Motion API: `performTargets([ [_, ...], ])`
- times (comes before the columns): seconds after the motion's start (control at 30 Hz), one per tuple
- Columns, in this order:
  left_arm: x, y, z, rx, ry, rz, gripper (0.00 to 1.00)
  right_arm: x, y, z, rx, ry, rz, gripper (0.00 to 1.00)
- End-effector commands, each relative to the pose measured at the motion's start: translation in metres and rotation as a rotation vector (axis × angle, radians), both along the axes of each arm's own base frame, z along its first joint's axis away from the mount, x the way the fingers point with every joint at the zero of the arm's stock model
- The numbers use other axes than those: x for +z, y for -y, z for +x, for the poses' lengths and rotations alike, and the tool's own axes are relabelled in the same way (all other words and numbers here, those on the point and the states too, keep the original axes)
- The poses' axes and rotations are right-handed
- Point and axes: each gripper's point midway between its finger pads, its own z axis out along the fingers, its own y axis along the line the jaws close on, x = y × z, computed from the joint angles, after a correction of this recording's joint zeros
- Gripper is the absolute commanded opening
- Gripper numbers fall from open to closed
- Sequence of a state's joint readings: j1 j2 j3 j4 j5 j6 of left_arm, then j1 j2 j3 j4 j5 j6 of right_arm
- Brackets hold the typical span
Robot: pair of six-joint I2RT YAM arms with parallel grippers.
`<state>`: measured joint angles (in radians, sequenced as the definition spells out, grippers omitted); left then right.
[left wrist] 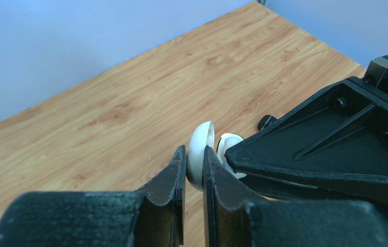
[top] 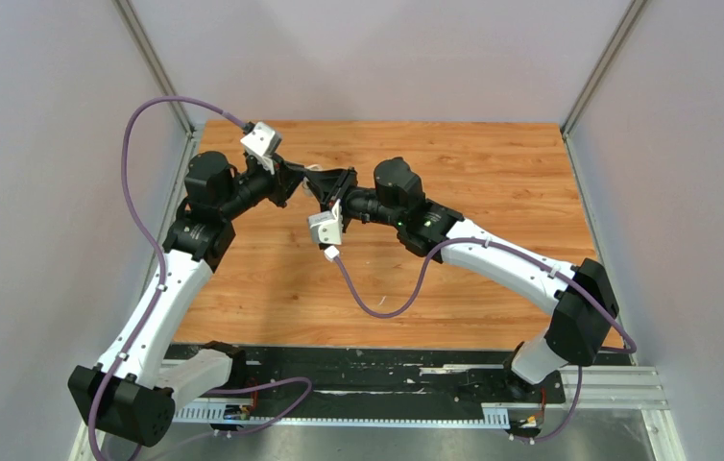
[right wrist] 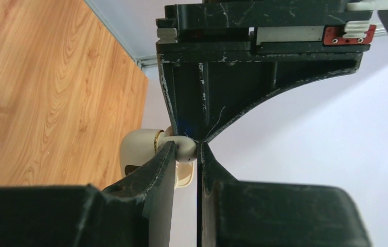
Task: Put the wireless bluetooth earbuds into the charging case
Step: Place the earbud in the charging case.
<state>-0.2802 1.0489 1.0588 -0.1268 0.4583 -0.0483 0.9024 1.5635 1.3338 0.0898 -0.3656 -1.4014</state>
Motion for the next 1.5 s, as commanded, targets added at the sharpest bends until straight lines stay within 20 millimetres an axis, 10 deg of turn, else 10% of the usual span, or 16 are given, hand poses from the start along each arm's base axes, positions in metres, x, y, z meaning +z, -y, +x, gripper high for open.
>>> performTargets([
  [0.0, 0.023, 0.007, -0.005, -0.039, 0.075, -0.043, 0.0, 0.009, 0.002, -0.011, 0.027, 0.002, -0.006, 0.0],
  [0.63, 0.022, 0.005, -0.007, -0.04, 0.105, -0.025, 0.0, 0.02, 0.004, -0.006, 0.006, -0.06, -0.001, 0.36],
  [1.47, 0.013, 0.005, -0.002, -0.034, 0.102, -0.007, 0.0, 0.059, 0.03, -0.016, -0.015, -0.466, 0.191, 0.43],
])
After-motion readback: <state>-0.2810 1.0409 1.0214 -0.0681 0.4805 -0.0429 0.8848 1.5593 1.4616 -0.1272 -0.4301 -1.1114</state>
